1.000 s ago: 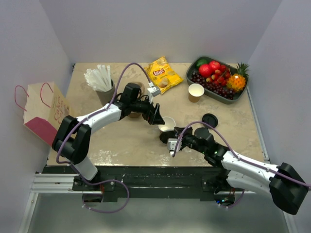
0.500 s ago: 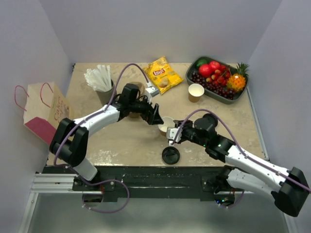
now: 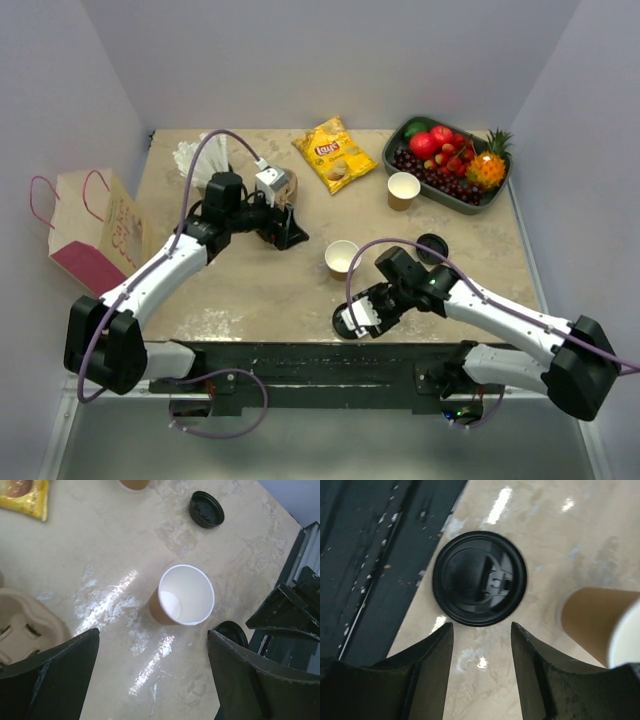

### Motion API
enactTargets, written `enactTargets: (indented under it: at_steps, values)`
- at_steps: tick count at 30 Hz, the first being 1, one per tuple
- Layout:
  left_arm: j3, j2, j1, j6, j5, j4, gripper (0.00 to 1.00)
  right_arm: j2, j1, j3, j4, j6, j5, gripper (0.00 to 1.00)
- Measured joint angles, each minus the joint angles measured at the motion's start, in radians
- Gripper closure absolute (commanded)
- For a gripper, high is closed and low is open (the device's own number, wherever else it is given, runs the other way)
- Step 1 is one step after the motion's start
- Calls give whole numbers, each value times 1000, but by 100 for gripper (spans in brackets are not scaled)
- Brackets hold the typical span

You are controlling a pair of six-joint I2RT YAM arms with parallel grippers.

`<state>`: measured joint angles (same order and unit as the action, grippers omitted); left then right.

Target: Pack the takeout coffee

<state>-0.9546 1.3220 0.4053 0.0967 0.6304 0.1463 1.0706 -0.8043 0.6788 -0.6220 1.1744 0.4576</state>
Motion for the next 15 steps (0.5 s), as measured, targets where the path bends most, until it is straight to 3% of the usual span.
enactTargets:
  at_steps: [10, 15]
  values:
    - [51, -92, -84, 8, -42, 19, 7, 252, -3, 61, -127, 253, 55, 61]
    - [53, -114, -106, 15, -45, 19, 7, 280, -9, 63, -111, 322, 48, 64]
